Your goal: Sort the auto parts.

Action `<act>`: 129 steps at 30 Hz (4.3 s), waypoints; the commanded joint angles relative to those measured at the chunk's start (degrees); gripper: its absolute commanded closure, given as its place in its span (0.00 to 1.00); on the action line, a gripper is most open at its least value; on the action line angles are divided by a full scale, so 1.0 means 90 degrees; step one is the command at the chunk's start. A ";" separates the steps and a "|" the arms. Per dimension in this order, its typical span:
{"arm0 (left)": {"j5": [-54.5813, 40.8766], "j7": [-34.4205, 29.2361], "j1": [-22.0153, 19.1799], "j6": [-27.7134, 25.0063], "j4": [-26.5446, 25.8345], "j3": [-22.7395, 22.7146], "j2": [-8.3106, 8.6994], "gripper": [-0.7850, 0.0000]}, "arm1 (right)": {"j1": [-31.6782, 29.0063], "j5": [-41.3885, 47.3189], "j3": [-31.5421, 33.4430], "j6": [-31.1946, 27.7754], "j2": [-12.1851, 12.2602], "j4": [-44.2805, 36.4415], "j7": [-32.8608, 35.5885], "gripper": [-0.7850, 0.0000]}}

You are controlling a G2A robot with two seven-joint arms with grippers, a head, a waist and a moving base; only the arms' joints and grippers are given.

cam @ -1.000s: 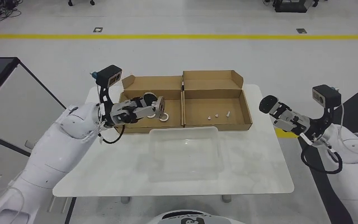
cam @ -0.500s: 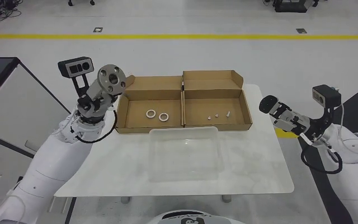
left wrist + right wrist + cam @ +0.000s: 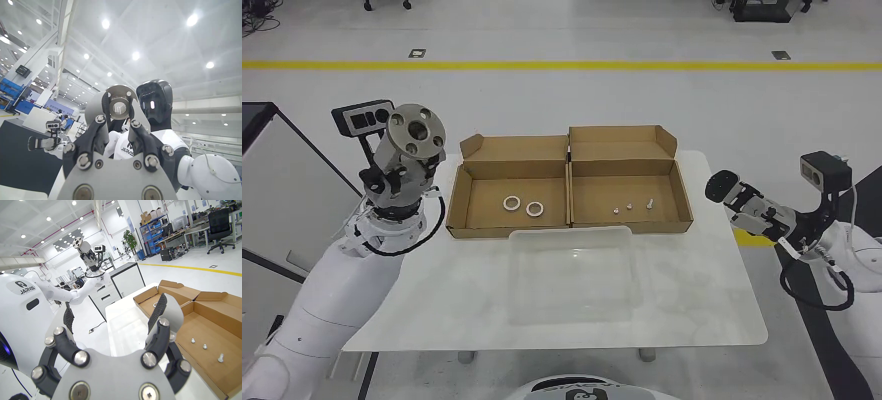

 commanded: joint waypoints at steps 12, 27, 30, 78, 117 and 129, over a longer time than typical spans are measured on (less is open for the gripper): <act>-0.1178 0.0177 0.0309 0.0287 -0.0617 -0.0149 -0.0188 1.00 | 0.0000 0.0000 0.0000 0.0000 0.0000 0.0000 0.0000 0.00; -0.1857 -0.0766 0.0576 0.0770 -0.0447 -0.0575 -0.0499 1.00 | 0.0000 0.0000 0.0000 0.0000 0.0000 0.0000 0.0000 0.00; -0.1434 -0.0804 0.0576 0.0807 -0.0344 -0.0653 -0.0544 1.00 | 0.0000 0.0000 0.0000 0.0000 0.0000 0.0000 0.0000 0.00; 0.0107 -0.1916 0.0987 0.1918 -0.0475 -0.1977 -0.1519 1.00 | 0.0000 0.0000 0.0000 0.0000 0.0000 0.0000 0.0000 0.00; -0.0303 -0.1746 0.1228 0.2256 -0.0360 -0.1912 -0.1938 1.00 | 0.0000 0.0000 0.0000 0.0000 0.0000 0.0000 0.0000 0.00; 0.2588 -0.0464 0.0745 0.2364 -0.0054 -0.1780 -0.1988 1.00 | 0.0000 0.0000 0.0000 0.0000 0.0000 0.0000 0.0000 0.00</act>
